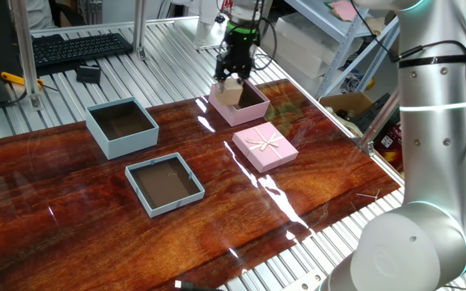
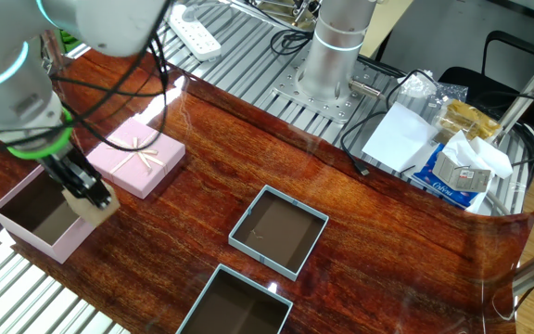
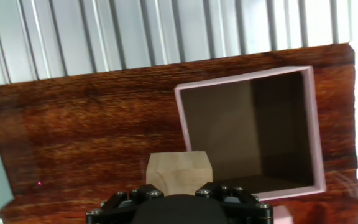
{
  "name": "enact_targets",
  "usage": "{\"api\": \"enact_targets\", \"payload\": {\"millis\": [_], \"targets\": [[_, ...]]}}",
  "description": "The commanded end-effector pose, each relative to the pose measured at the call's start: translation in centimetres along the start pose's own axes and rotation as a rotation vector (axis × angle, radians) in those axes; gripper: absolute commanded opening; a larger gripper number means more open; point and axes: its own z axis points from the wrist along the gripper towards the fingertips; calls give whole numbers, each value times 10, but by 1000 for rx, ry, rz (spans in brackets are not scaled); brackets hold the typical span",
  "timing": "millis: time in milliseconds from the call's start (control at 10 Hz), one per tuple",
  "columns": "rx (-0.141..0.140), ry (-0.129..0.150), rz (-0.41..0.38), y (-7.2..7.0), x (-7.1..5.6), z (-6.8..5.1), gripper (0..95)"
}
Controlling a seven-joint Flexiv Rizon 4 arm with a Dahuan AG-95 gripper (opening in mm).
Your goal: Move an object from one box to another
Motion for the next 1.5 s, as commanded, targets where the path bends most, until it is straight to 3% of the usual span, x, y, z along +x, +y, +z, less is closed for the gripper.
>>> {"api": "enact_targets", "payload": {"millis": [100,400,700,1200,1500], "targets": [[-3,0,10,11,-4,4,0],[-17,-1,52,36,-6,14,0],[-32,-6,76,52,-6,27,0],[-76,-5,111,67,-5,43,0],[-89,-4,129,71,-4,49,0]]}}
